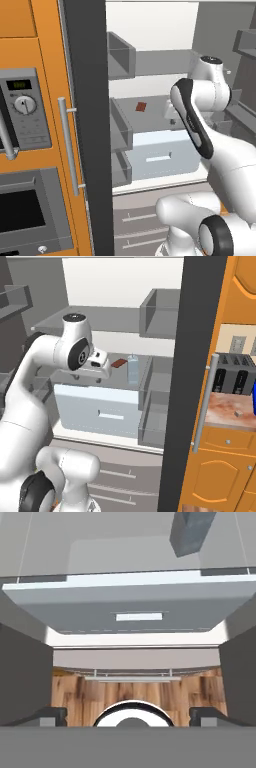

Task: Take out the milk from the fridge and place it on the tray on the counter. Then take the sugar cube near the tray and place it in the tray.

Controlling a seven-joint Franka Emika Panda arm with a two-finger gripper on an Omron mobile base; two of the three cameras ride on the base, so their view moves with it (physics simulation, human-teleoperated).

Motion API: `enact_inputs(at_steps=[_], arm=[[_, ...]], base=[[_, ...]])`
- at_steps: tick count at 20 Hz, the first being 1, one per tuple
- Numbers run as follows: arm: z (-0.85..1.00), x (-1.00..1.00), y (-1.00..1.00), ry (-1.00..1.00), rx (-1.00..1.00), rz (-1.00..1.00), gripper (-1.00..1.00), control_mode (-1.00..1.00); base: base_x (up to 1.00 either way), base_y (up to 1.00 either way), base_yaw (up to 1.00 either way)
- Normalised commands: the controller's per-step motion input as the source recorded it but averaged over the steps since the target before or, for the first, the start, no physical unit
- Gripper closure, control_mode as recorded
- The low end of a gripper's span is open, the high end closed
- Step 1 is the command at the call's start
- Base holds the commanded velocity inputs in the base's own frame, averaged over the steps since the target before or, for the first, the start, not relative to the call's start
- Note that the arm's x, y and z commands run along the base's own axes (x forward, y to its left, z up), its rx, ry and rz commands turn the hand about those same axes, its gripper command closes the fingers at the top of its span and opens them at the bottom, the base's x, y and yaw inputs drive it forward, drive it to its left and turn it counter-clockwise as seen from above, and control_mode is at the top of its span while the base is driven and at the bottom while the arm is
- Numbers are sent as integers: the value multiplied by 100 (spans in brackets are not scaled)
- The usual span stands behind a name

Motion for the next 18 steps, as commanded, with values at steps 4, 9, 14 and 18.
enact_inputs(at_steps=[4, 9, 14, 18], arm=[[0, -36, -14, -18, -11, -4, -100, -100], [-3, -6, -30, -17, -12, -20, -100, -100], [0, 7, -10, -11, -3, -28, -100, -100], [0, 35, -17, -5, 0, -16, -100, -100]], base=[[0, 0, 0], [0, 0, 0], [0, 0, 0], [0, 0, 0]])
